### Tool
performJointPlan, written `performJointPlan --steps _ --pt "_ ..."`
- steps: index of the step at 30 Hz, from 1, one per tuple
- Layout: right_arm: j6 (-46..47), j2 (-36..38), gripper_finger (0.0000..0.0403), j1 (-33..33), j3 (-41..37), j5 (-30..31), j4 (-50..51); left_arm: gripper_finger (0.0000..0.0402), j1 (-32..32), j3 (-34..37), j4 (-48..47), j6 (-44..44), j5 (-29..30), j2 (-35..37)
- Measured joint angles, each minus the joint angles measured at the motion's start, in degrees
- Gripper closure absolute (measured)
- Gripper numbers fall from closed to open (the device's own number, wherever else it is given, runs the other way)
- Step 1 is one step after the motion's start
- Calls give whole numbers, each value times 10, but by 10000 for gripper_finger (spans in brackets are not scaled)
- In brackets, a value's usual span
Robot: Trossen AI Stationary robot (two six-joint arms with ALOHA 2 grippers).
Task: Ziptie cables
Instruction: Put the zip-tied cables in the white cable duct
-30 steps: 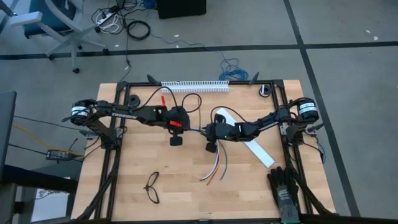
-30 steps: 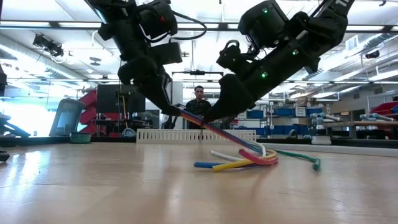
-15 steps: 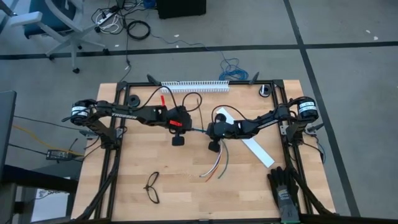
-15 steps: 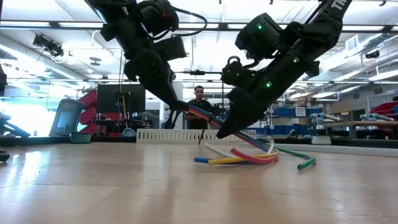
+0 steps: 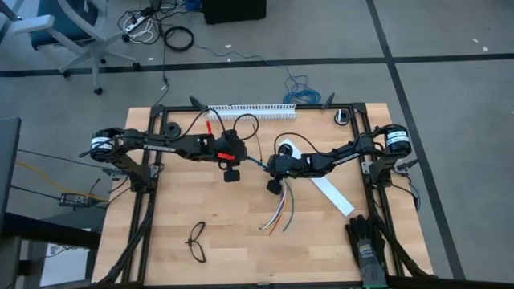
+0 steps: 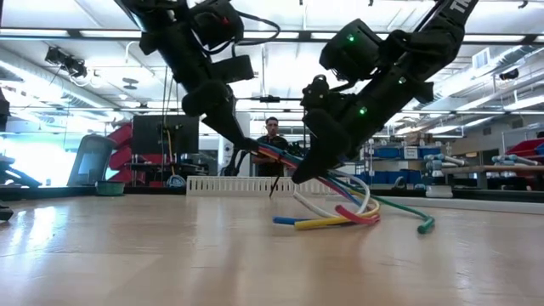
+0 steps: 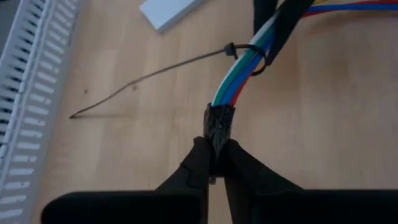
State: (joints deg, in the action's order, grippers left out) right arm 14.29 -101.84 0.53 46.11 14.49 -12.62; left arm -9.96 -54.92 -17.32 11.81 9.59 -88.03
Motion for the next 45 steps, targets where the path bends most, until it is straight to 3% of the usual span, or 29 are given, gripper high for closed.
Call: performJointPlan --steps 9,14,19,23,27,37,45 --pt "12 0 386 -4 0 -13 0 389 -44 0 10 10 3 0" --pt "10 -1 377 -7 -4 -53 37 400 -79 1 1 14 92 9" --pt "6 0 394 -20 -5 -70 36 400 -102 1 19 12 18 27" --pt "-2 0 386 -29 -6 -91 8 400 -98 1 25 -1 -57 31" --pt "-4 5 389 -34 -6 -67 5 400 -92 1 10 -16 -122 31" --pt "-25 53 394 -44 -4 -37 8 375 -68 1 14 -35 -142 17" --pt "-25 66 394 -51 -4 -37 51 301 -68 1 31 -33 -168 10"
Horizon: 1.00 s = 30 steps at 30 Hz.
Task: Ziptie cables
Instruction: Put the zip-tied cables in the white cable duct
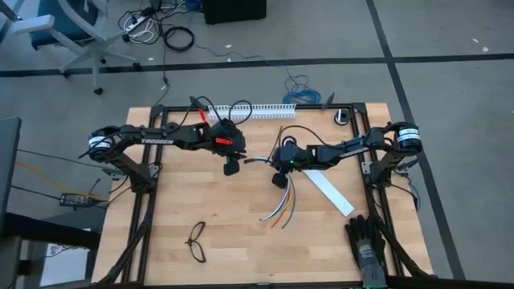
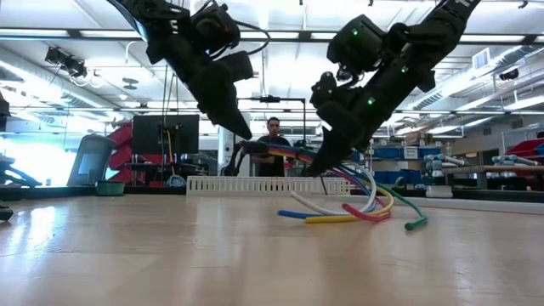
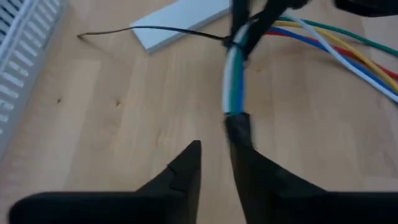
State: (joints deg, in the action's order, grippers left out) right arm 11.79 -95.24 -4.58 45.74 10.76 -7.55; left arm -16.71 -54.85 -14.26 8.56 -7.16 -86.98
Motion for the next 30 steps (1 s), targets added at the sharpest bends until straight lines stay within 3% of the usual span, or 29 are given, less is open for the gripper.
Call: performJointPlan --steps 5,13,22,25,30 --pt "-6 0 394 -10 0 0 0 270 3 0 3 0 0 -1" --pt "-16 0 394 -31 0 -13 -34 270 3 0 7 0 5 -1" --pt "-42 1 394 -39 4 -22 -62 272 3 0 32 23 62 -37" --pt "-49 2 394 -50 23 -32 -28 295 4 0 54 32 90 -51" --pt "-61 1 394 -75 60 -34 65 377 -3 0 83 48 106 -47"
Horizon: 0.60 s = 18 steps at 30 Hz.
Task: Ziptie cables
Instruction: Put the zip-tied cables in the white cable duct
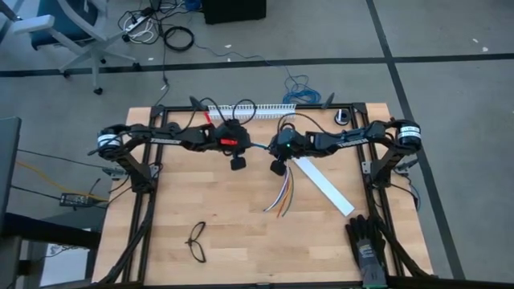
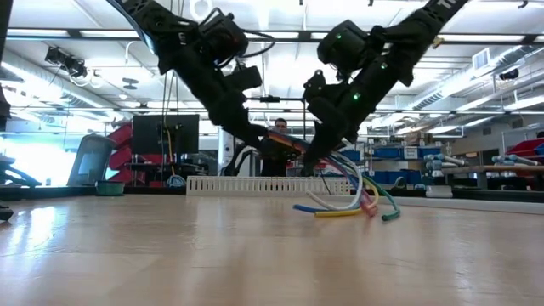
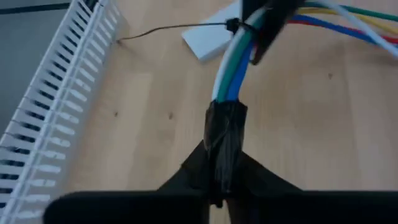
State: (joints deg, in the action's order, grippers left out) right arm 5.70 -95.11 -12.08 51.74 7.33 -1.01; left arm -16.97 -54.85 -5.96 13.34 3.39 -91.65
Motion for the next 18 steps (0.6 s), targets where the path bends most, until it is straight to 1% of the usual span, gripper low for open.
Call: performJointPlan --steps 3,5,8,10,11,15,17,18 --pt "-17 0 394 -12 12 -1 22 378 -4 0 20 0 0 2" --pt "-31 0 394 -20 19 -1 25 356 -8 0 18 8 5 2" --pt "-39 0 394 -37 27 6 25 312 -17 0 13 15 50 3" --pt "-39 1 395 -47 29 22 25 289 -27 0 10 17 88 3" --pt "-38 3 395 -51 29 29 27 281 -35 0 9 22 98 3" --pt "-27 14 395 -57 29 41 51 267 -71 0 0 52 94 0" --pt "-13 19 395 -56 29 54 82 266 -95 0 2 66 82 -3" --pt "-6 22 395 -53 29 62 99 266 -110 0 8 74 67 -5"
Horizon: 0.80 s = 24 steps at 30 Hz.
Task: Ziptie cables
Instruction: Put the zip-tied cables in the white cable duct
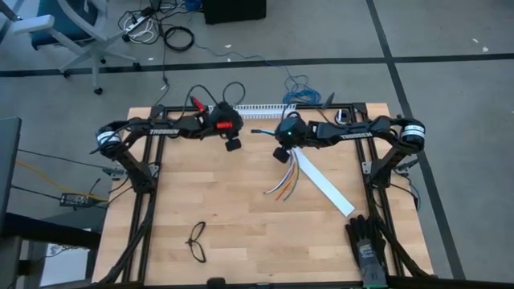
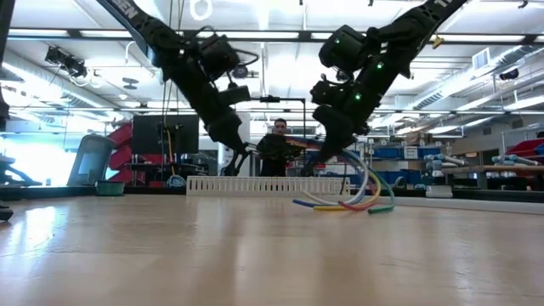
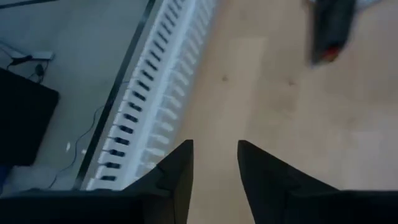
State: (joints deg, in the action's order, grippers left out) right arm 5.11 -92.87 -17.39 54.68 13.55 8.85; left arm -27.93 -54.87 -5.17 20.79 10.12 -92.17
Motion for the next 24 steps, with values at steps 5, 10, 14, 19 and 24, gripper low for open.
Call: performJointPlan --steps 5,10,14,19,24 --pt "16 14 396 23 -2 21 40 266 -70 0 52 17 -88 -35" --pt "52 42 394 53 -28 21 38 266 -120 -13 84 46 -150 -95" --pt "75 62 394 80 -46 30 39 266 -146 -69 46 68 -159 -145" --pt "95 74 394 106 -54 37 38 277 -160 -141 -20 75 -175 -196" --pt "98 75 394 117 -55 56 51 373 -159 -191 -145 92 -181 -236"
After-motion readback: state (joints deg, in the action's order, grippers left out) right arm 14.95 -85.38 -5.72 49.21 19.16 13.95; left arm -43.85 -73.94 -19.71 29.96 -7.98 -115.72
